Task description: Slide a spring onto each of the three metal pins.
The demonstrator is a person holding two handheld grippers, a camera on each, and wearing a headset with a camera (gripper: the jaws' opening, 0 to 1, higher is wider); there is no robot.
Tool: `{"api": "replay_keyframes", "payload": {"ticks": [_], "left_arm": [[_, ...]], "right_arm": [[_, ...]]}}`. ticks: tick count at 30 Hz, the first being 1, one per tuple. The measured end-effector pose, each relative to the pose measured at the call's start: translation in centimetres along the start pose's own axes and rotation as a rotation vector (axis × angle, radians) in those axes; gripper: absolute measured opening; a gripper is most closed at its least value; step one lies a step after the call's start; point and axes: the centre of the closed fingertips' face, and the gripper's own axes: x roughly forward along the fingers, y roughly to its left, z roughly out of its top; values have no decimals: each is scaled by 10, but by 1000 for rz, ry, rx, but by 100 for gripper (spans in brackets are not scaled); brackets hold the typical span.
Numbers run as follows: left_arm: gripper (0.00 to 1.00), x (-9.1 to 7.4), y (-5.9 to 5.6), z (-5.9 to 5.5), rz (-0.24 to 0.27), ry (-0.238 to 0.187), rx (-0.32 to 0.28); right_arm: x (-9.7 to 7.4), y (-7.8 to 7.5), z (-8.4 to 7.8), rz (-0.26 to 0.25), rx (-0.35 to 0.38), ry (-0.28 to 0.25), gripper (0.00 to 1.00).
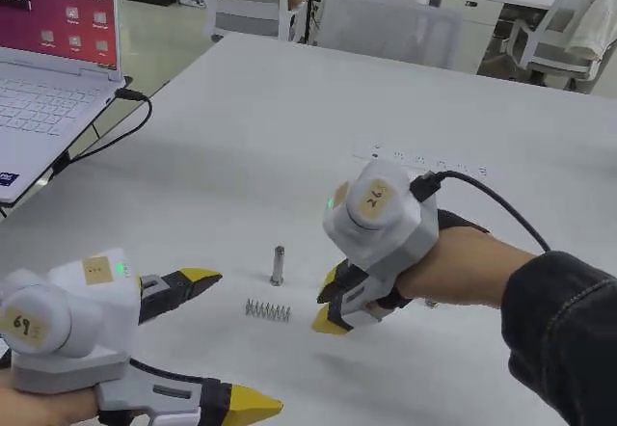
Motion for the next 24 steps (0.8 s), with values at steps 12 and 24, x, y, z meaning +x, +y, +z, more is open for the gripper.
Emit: {"api": "replay_keyframes", "payload": {"ticks": [12,24], "left_arm": [[91,-4,5,-2,12,2,-6],[89,-7,8,-6,21,7,-22]], "right_arm": [[25,-12,8,6,7,5,16],[43,-15,10,11,3,22,16]]}}
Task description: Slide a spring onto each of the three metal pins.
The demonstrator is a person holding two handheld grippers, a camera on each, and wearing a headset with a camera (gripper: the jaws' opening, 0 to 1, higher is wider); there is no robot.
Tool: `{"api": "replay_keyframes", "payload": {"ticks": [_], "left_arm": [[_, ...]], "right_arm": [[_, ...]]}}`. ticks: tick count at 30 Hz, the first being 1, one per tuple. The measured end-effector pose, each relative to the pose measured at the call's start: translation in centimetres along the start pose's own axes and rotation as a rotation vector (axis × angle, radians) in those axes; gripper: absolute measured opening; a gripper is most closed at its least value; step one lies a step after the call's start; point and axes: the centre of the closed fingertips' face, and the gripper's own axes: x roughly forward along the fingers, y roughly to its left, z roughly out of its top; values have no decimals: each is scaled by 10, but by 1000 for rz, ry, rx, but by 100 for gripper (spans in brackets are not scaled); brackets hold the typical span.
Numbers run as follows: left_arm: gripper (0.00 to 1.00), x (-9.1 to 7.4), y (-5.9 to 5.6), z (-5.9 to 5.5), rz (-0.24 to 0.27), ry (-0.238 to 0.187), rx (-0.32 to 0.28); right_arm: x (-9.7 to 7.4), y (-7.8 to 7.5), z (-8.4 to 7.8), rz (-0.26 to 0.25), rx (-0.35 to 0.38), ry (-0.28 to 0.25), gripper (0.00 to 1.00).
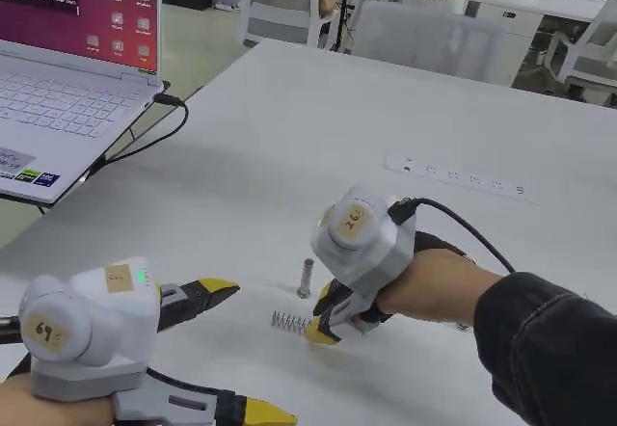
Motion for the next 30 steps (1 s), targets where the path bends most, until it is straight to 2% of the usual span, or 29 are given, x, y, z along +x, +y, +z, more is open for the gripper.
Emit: {"api": "replay_keyframes", "payload": {"ticks": [7,14,30], "left_arm": [[89,0,0,-3,2,6,-8],[88,2,1,-4,0,8,-12],[86,3,-1,-3,-3,9,-10]], "right_arm": [[6,-3,-2,-6,0,10,15],[6,0,1,15,19,-3,11],[5,1,0,7,37,-3,8]]}}
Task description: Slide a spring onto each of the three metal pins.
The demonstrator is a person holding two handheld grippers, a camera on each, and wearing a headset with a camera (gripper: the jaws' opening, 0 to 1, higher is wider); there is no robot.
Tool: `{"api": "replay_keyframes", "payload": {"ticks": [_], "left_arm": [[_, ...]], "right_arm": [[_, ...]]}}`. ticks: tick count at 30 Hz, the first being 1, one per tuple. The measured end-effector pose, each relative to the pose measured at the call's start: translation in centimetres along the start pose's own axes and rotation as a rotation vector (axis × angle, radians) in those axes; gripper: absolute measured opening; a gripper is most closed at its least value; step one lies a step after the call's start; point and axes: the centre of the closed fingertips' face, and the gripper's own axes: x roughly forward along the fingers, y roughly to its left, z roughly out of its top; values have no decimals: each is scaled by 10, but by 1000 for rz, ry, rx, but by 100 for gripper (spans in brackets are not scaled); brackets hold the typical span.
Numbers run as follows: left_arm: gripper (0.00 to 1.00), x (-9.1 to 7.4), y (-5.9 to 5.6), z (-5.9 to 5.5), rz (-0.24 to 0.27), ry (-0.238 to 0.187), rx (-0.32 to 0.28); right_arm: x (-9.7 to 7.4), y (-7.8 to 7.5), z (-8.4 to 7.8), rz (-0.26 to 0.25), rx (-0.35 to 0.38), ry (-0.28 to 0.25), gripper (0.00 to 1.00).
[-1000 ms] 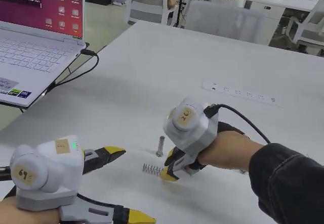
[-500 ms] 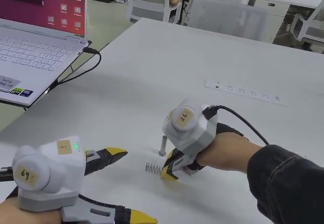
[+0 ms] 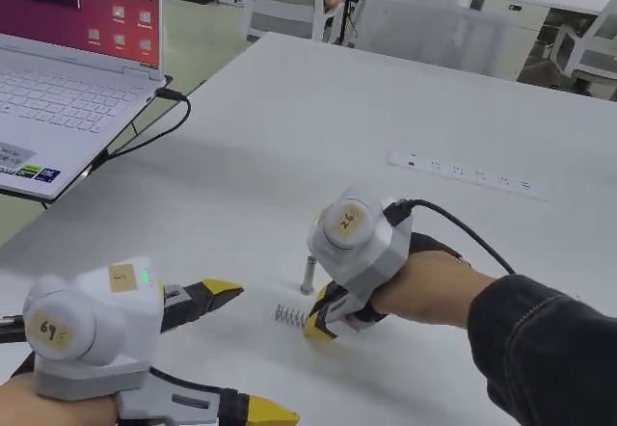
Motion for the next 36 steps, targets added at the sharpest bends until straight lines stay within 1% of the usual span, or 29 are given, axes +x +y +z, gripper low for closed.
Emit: {"api": "replay_keyframes", "payload": {"ticks": [8,14,18,23,28,31,34,36], "left_arm": [[84,4,-2,-1,-10,9,2],[82,9,-4,3,-27,7,14],[80,13,-8,5,-49,11,24],[80,17,-14,6,-70,12,29],[79,24,-24,6,-100,21,37],[78,27,-28,8,-123,25,46],[78,30,-32,10,-140,26,53],[77,32,-35,12,-153,27,60]], "right_arm": [[-12,6,-4,-3,-7,0,8],[-26,10,-9,-11,-9,-2,8],[-36,14,-13,-7,-13,1,8],[-51,20,-26,-18,-15,15,8],[-62,26,-41,-20,-14,32,8],[-67,28,-46,-26,-7,34,8],[-74,33,-51,-17,8,28,8],[-77,37,-55,-14,4,34,8]]}}
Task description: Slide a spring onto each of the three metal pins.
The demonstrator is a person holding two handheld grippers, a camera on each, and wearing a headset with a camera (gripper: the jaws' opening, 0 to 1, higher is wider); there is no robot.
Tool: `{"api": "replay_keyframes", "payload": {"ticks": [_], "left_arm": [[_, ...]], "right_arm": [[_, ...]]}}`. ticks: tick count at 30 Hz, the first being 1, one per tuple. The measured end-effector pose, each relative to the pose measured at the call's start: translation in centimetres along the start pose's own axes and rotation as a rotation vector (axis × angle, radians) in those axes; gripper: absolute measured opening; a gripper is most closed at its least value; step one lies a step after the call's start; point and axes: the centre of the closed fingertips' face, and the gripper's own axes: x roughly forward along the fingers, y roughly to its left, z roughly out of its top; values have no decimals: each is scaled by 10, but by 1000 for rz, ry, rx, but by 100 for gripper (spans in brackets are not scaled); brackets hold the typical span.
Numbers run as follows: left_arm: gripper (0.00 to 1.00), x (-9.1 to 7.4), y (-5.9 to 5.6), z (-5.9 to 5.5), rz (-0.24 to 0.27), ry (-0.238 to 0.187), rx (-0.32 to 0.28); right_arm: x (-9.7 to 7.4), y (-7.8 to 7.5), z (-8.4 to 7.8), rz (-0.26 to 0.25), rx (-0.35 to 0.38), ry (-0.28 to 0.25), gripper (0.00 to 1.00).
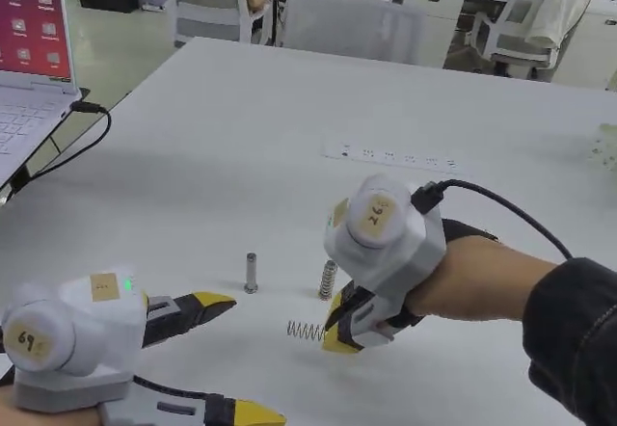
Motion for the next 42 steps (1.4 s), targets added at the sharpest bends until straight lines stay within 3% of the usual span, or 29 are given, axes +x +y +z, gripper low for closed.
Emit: {"api": "replay_keyframes", "payload": {"ticks": [8,19,26,30,42], "left_arm": [[70,9,-11,9,-65,0,34],[45,10,-25,12,-135,-13,55],[27,10,-30,14,-162,-27,71],[26,10,-31,13,-167,-28,75],[7,9,-35,13,-191,-33,81]], "right_arm": [[-12,12,-5,17,5,6,8],[-18,29,0,56,-29,8,8],[-18,37,8,80,-64,2,8],[-19,42,11,102,-98,-5,8],[-18,48,13,132,-152,-8,8]]}}
